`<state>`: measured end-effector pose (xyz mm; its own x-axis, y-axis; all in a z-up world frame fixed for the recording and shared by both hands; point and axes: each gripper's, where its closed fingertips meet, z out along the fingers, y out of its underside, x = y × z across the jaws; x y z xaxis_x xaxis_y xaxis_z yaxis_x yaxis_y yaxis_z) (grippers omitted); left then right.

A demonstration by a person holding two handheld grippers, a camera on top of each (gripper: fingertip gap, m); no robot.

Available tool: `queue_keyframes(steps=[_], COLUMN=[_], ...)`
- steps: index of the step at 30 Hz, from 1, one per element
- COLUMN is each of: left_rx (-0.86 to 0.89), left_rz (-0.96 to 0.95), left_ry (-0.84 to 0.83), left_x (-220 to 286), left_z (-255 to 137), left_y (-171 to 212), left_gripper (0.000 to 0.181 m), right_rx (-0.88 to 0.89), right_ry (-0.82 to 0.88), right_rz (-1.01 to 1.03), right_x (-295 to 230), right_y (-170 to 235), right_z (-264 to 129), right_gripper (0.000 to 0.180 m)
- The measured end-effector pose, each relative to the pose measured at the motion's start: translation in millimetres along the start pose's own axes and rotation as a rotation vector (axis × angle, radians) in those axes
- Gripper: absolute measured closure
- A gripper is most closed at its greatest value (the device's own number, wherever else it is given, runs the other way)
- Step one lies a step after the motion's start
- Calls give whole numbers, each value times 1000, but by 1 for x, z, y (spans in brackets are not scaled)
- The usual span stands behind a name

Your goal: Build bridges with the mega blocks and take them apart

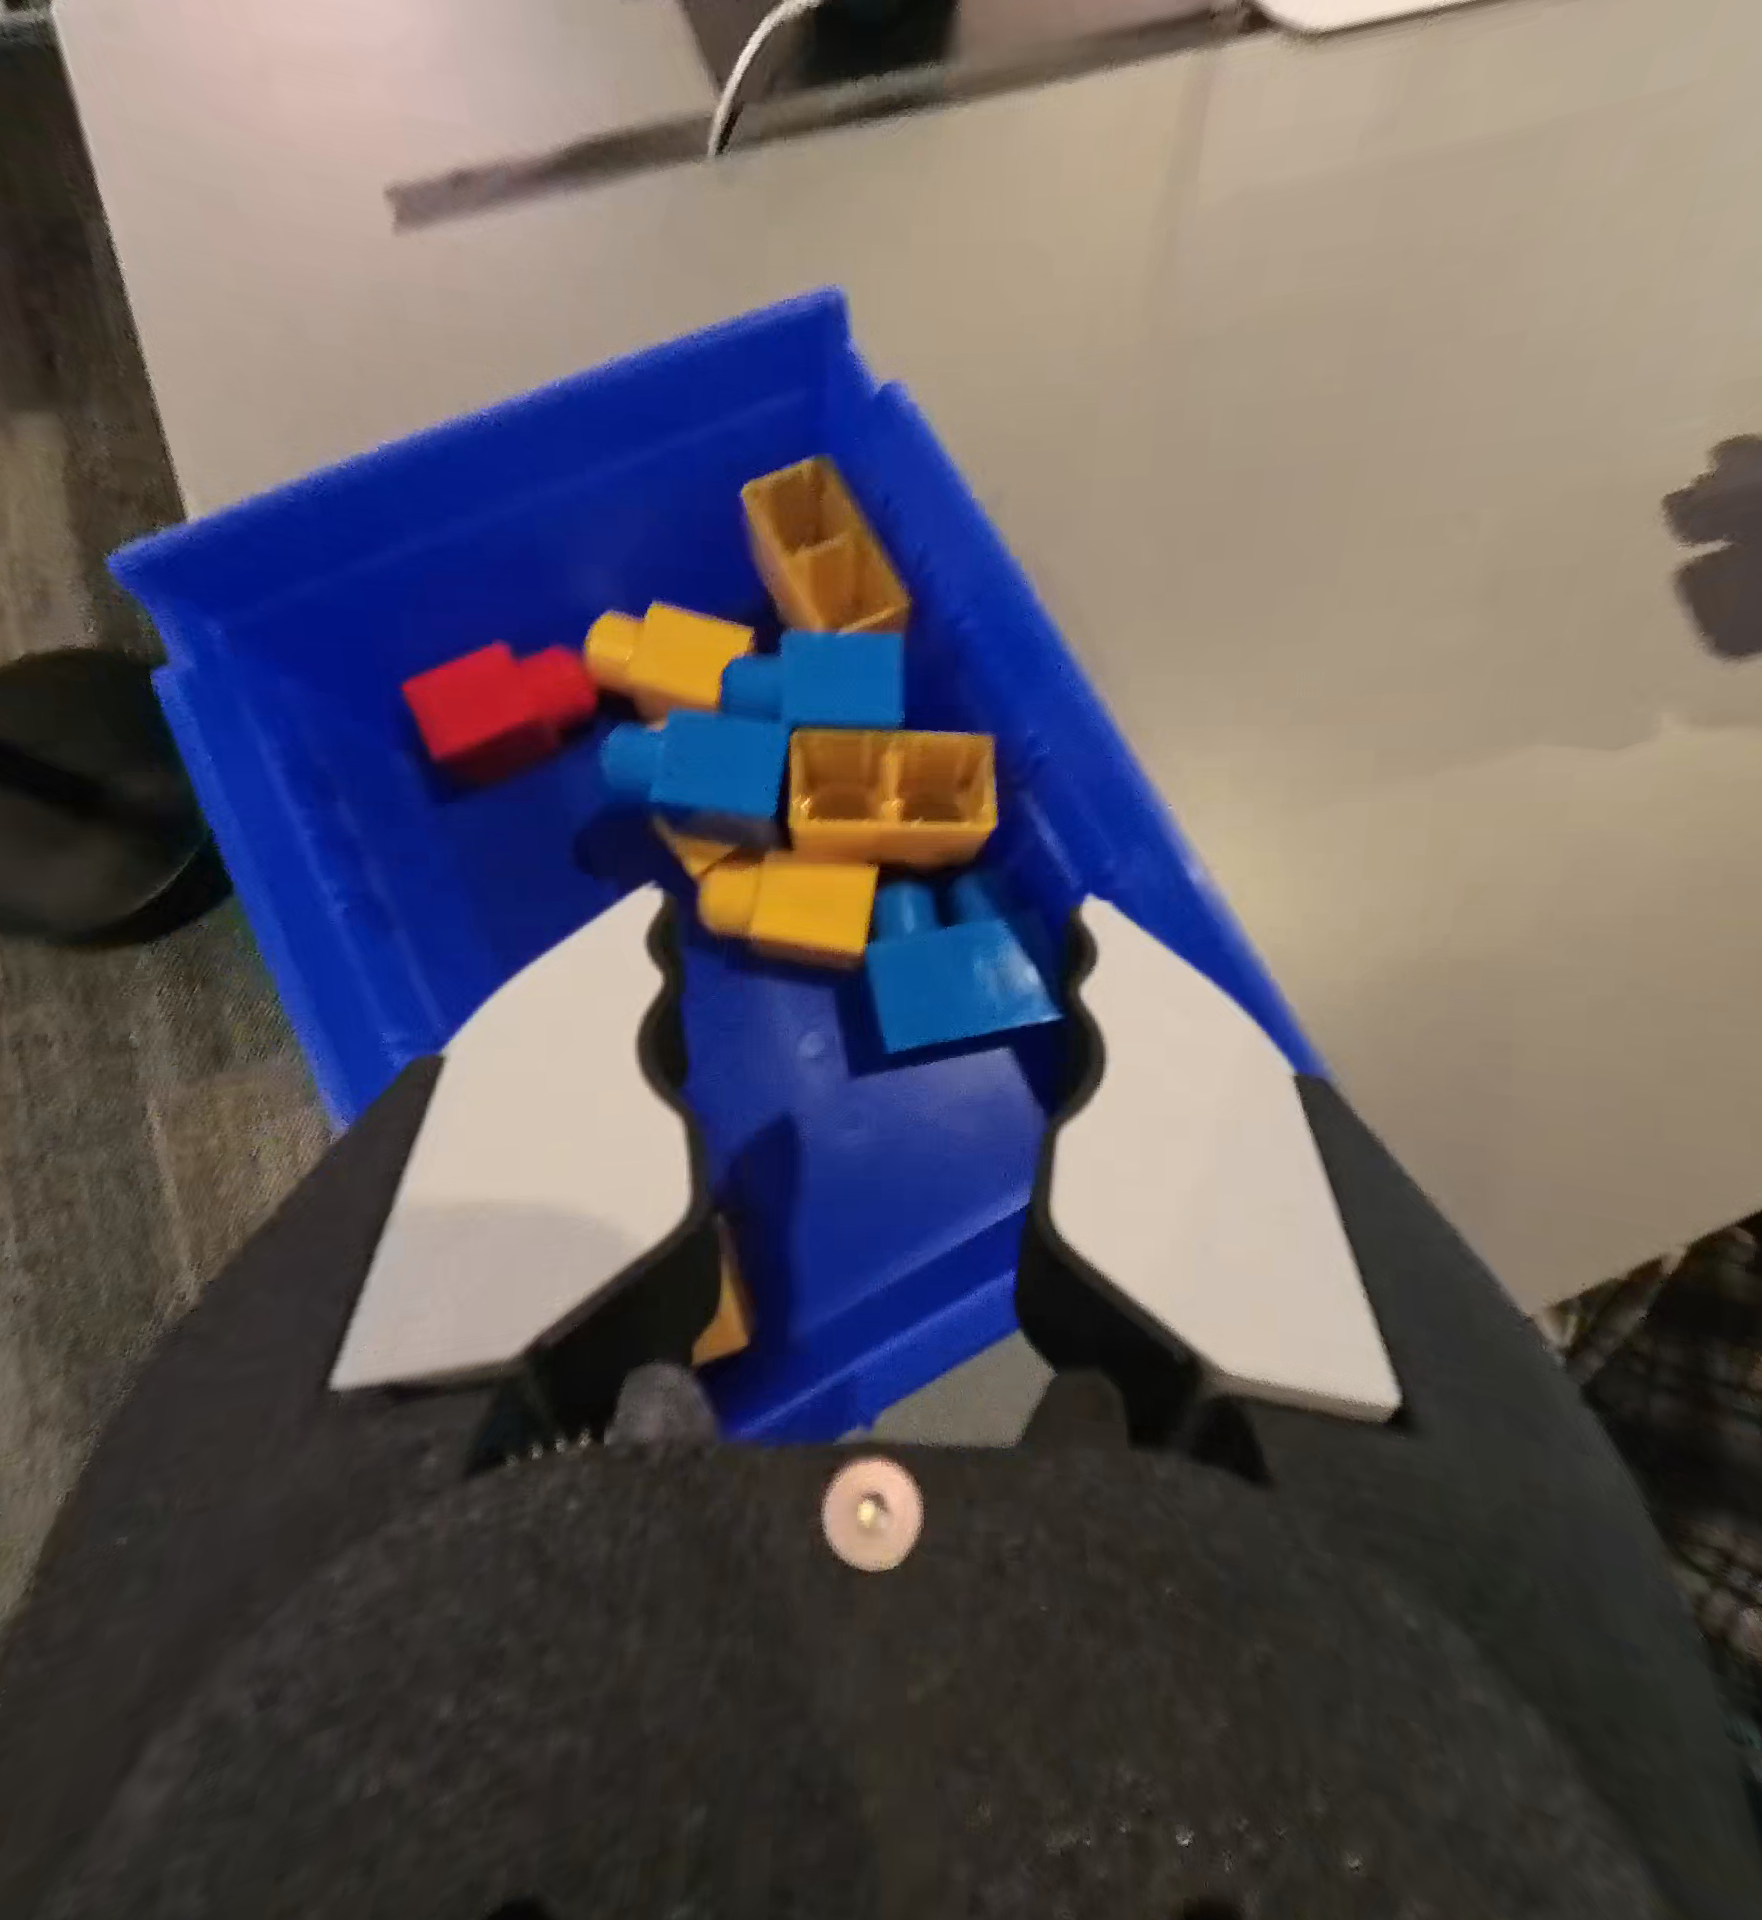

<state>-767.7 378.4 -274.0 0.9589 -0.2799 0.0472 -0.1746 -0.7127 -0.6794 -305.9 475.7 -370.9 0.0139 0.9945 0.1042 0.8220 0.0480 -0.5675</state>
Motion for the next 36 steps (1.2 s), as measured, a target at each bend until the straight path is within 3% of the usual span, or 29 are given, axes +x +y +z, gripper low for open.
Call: queue_keyframes(steps=[7,19,26,29,32,36], left_rx=[-148,-373,-504,-463,-420,-474], left_rz=[-25,58,147,235,150,-45], left_ry=[71,38,-94,38,112,71], left_x=[-13,16,-17,-3,10,8], left_z=[36,95,75,63,65,83], left_y=[31,78,87,70,50,54], left_gripper=[112,114,117,120,129,127], right_rx=[135,140,152,159,168,167], right_ry=[3,-35,-46,-51,-63,-64], right_rz=[-18,-60,-62,-68,-63,-68], right_x=[1,-2,-4,-4,-5,-7], right_y=[-42,-63,-60,-60,-61,-62], right_z=[11,23,20,19,18,18], right_gripper=[105,105,105,105,105,105])
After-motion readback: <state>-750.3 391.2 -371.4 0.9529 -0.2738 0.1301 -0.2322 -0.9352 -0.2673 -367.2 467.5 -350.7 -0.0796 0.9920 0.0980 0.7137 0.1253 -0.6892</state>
